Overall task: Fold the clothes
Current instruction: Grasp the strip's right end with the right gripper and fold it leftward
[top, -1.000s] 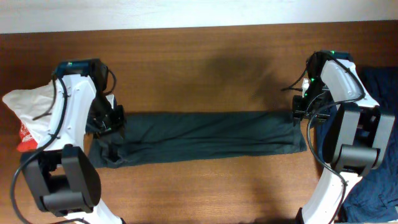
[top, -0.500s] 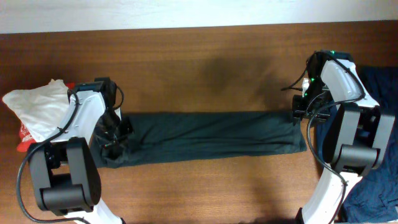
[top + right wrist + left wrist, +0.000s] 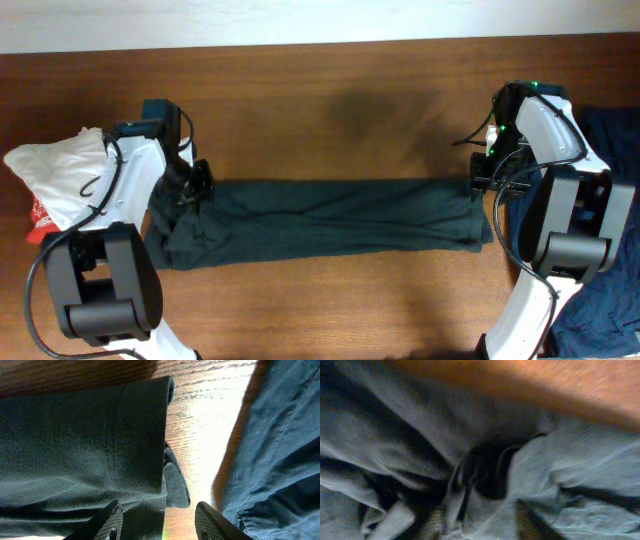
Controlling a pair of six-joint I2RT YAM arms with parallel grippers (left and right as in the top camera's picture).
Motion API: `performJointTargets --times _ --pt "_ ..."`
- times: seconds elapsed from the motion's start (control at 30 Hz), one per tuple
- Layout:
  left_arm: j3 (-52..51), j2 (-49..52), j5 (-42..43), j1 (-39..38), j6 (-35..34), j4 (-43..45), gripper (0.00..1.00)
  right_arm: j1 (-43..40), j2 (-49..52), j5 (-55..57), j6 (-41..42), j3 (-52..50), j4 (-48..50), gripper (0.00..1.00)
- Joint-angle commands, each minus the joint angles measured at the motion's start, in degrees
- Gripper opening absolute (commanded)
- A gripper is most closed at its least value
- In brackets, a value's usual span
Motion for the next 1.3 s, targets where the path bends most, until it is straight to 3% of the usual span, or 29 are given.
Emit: performJointTargets --times 0.0,0.27,0.43,0.6,0.63,0.7,0.93,0.97,1.03,1.07,1.17,1.23,1.27 --pt "-3.8 0.4 -0.8 0.1 0.5 -0.3 0.49 -0.1 -0.7 0.5 0.2 -0.3 -0.1 0.51" --pt "-3.8 0.3 -10.4 0.1 -1.3 -0.7 0.49 -0.1 -0.7 0.5 0.2 -0.3 0.0 0.51" --pt "-10.5 0.3 -10.7 0.1 -2.6 2.3 0.49 -0.1 -0.7 0.9 0.0 -0.3 0.2 0.51" --pt "-11.3 0.1 -10.7 0.1 -2.8 4.1 0.50 -1.0 -0.7 -2.2 -7.7 -0.3 1.4 0.52" --pt "-8.5 -0.4 -10.4 0.1 -2.8 2.2 0.51 -1.7 -0.7 -6.7 -11.4 -0.3 1.5 0.60" --pt "-4.1 -2.1 -10.0 0.1 -2.8 -1.1 0.51 -2.7 -0.7 -9.1 -14.2 -1.1 1.5 0.65" --pt "-1.8 -6.9 -7.8 0.1 -2.8 -2.4 0.67 -4.4 -0.7 -13.8 -14.8 -14.5 10.8 0.66" --pt "-1.8 -6.9 -7.8 0.1 -2.8 -2.3 0.68 -4.4 -0.7 -16.4 -15.5 -15.8 11.5 0.64" --pt "-1.8 -6.8 -7.8 0.1 -2.8 -2.0 0.69 -4.4 -0.7 -21.0 -16.7 -17.4 12.0 0.52" --pt "-1.8 -6.8 -7.8 0.1 -2.8 -1.9 0.70 -4.4 -0.7 -21.5 -16.7 -17.6 12.0 0.37" --pt "-1.8 -6.9 -7.8 0.1 -2.8 -1.8 0.72 -4.4 -0.7 -21.7 -16.7 -17.5 13.5 0.29" --pt "-1.8 -6.8 -7.1 0.1 -2.8 -1.8 0.72 -4.5 -0.7 -21.6 -16.5 -17.5 14.6 0.07" --pt "-1.8 -6.8 -6.9 0.1 -2.8 -1.9 0.72 -4.7 -0.7 -20.9 -16.0 -17.4 15.2 0.04"
